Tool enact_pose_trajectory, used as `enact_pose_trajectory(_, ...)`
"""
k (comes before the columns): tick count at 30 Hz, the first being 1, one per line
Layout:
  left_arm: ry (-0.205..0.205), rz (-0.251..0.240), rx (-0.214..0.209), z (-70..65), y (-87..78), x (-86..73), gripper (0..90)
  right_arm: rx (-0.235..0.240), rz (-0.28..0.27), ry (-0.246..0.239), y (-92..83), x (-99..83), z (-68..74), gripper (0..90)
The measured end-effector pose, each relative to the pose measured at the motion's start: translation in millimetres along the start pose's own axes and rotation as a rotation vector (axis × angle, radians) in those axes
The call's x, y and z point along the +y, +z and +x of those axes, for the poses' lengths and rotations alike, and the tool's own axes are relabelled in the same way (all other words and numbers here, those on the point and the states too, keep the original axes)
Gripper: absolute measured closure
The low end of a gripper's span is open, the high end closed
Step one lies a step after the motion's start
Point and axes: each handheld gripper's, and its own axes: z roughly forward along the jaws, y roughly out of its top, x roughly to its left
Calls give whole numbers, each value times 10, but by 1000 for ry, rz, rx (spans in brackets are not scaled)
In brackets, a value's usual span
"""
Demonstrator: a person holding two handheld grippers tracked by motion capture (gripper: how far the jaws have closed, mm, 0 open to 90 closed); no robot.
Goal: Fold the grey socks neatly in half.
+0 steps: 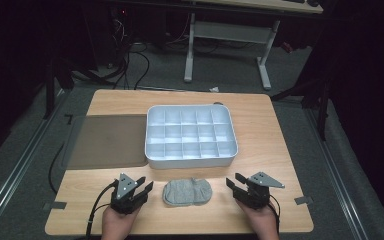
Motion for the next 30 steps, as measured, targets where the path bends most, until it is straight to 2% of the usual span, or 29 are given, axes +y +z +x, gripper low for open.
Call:
enact_pose_trajectory(4,-9,-12,0,5,6,21,600,6,10,-10,26,-26,-10,523)
enact_pose_trajectory(8,-11,-4,-9,-8,13,17,578,38,32,12,35,-39,-24,516)
enact_pose_trajectory(10,-17,-3,-20,-20,12,15,573,38,32,11,35,-39,-23,514)
enact_pose_trajectory(12,-19,0,-39,-44,17,22,555,1,22,18,29,-51,4,469)
enact_pose_trajectory(17,-1,11,-75,-111,43,28,558,2,35,16,31,-57,31,474)
enact_pose_trajectory(22,30,13,-96,-228,69,27,592,22,43,14,37,-61,58,489)
enact_pose_trajectory(26,37,3,-107,-293,68,41,605,37,50,7,48,-57,108,496)
enact_pose_trajectory(30,42,-9,-127,-379,83,69,618,85,64,-19,98,-40,250,505)
